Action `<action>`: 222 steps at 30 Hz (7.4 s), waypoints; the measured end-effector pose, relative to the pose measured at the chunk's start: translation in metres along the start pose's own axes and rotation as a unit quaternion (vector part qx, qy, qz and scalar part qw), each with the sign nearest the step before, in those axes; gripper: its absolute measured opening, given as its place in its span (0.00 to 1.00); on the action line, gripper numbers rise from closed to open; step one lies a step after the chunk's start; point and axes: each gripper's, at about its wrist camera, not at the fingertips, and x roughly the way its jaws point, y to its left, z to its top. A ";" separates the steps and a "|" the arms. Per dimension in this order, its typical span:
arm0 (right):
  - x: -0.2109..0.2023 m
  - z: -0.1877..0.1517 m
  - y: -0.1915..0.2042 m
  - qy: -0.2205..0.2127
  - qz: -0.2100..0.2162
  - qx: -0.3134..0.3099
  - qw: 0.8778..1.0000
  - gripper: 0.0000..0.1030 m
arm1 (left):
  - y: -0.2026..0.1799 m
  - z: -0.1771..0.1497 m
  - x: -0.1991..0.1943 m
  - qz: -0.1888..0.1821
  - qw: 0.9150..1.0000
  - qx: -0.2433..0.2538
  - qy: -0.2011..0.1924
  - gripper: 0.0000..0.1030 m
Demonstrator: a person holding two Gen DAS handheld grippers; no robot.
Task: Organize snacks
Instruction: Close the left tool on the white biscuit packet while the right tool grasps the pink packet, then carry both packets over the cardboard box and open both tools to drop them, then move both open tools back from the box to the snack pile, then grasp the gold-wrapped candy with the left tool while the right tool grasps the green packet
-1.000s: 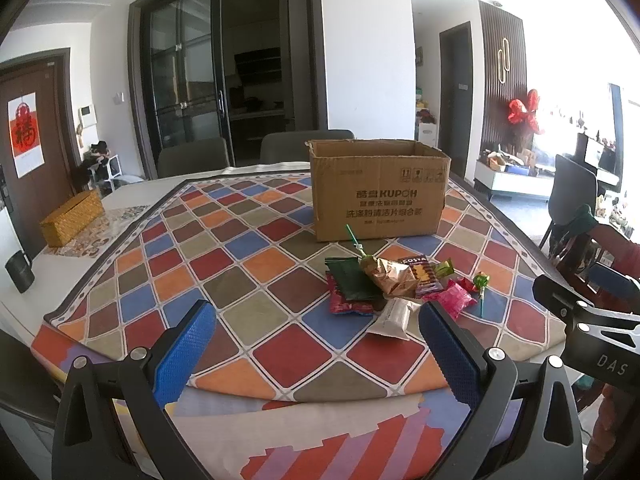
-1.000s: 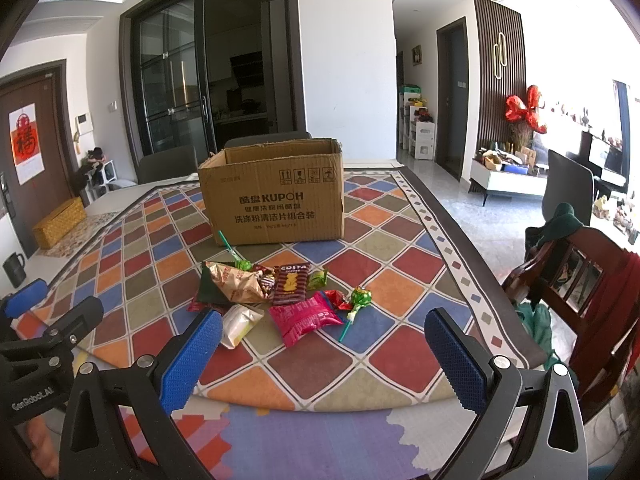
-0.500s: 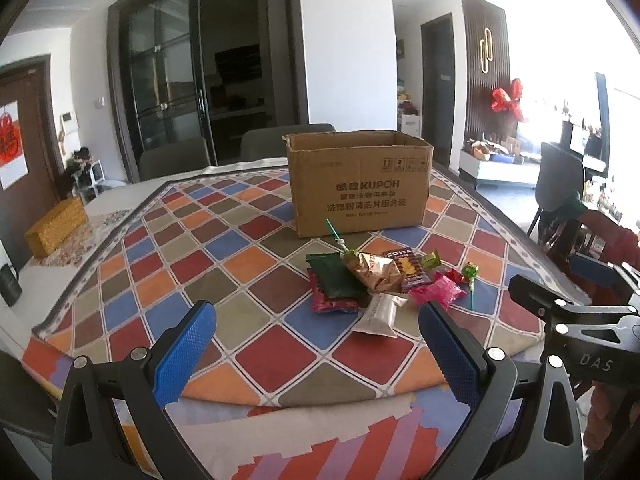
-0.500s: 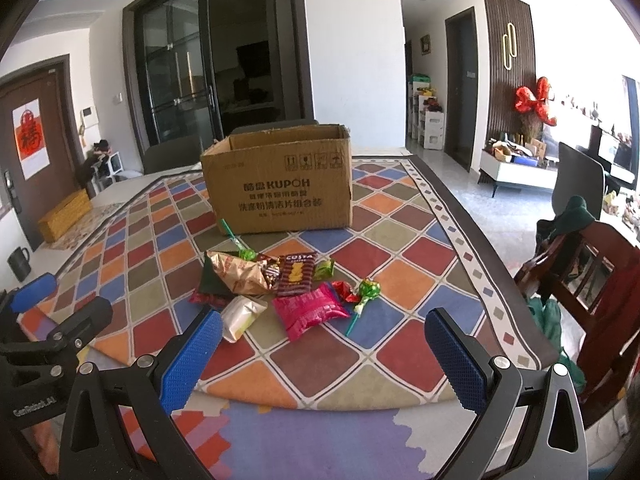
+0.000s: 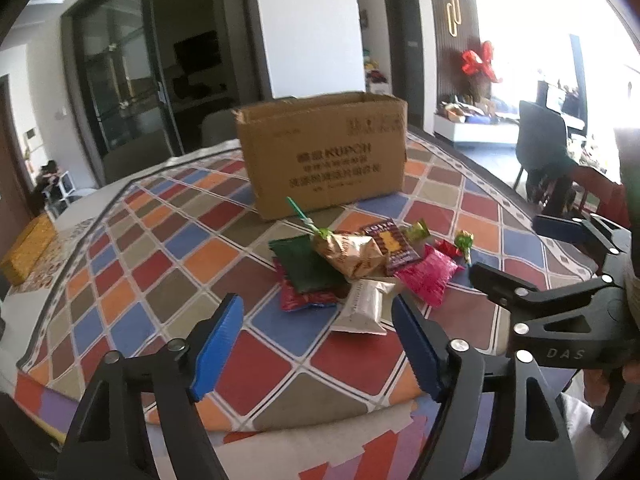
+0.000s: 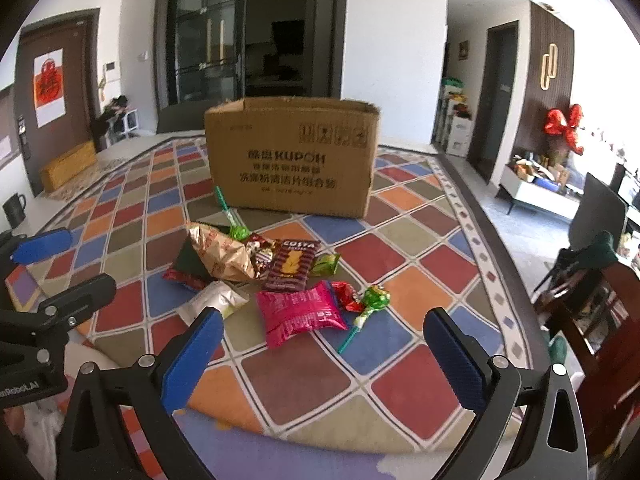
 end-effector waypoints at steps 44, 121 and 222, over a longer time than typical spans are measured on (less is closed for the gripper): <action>0.117 0.005 -0.002 0.151 0.111 -0.026 0.982 0.61 | -0.005 -0.002 0.119 -0.129 0.981 -0.041 0.141 0.31; 0.123 0.238 -0.024 -0.022 0.076 0.038 0.996 0.49 | 0.088 0.233 0.128 -0.061 0.995 -0.080 -0.009 0.30; 0.143 0.043 -0.039 0.149 0.119 0.108 0.976 0.43 | -0.019 0.069 0.172 -0.167 0.969 0.030 0.180 0.23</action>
